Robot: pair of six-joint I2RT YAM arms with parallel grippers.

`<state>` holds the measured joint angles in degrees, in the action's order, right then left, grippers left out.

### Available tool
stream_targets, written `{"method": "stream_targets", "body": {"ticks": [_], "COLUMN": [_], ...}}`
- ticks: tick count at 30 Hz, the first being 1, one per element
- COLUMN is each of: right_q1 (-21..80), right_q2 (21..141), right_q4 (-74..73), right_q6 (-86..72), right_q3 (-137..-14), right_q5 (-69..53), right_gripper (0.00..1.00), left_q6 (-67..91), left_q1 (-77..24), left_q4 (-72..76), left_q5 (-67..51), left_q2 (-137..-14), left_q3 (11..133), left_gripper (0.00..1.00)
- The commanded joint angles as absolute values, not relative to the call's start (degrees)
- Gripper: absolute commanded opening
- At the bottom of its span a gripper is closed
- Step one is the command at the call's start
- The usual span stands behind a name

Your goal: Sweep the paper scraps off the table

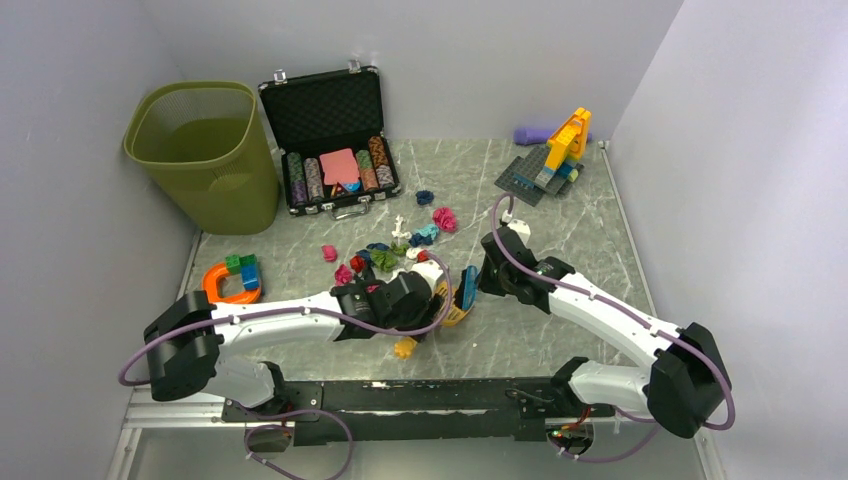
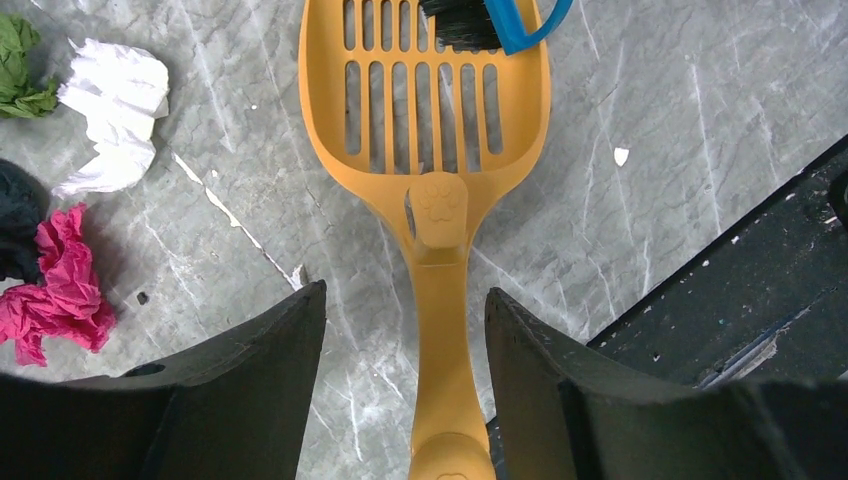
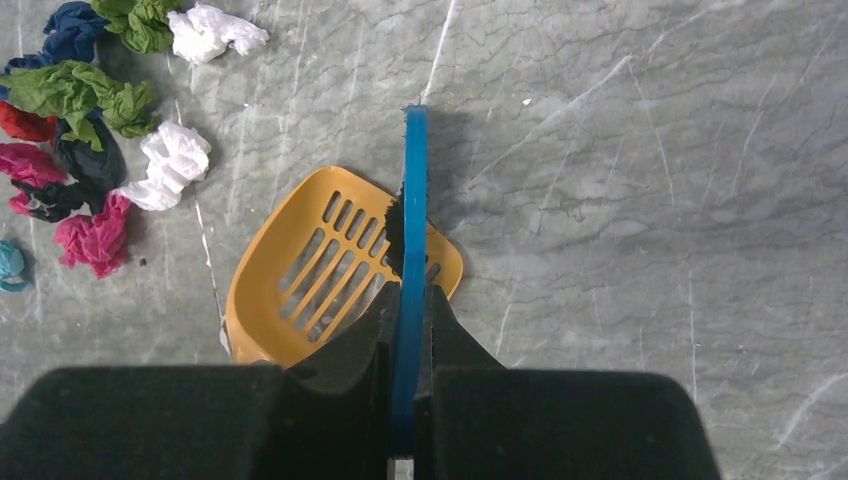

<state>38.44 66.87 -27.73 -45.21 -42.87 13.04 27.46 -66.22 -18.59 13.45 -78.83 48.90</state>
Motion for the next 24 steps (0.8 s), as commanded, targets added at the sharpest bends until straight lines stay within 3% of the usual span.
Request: {"method": "stream_targets", "body": {"ticks": [1,10,17,21,24], "right_q1": [38.54,38.53,38.54,38.58,38.57], "right_q2": [68.37,69.12,69.39,69.35,69.10], "right_q4": [-28.82,-29.00,-29.03,-29.00,-29.36], "right_q6": [-45.09,-45.33,-45.06,-45.05,-45.22], "right_q3": [-43.85,-44.16,-44.47,-44.48,-44.52], "right_q5": [12.18,11.80,11.56,11.36,11.46], "right_gripper": [0.00,0.00,0.00,0.00,0.00], "left_q6": [27.12,29.77,31.77,31.90,31.86], "left_q1": [-67.24,-70.32,-71.14,-71.19,-71.28], "left_q4": [-18.78,-19.86,-20.32,-19.74,-20.24], "left_q5": [15.24,17.76,20.16,20.37,21.05], "left_q2": [-78.67,-81.29,-82.03,-82.38,-83.04], "left_q3": [48.88,49.69,48.95,48.79,49.72], "left_gripper": [0.63,0.63,0.58,0.42,0.18]}}
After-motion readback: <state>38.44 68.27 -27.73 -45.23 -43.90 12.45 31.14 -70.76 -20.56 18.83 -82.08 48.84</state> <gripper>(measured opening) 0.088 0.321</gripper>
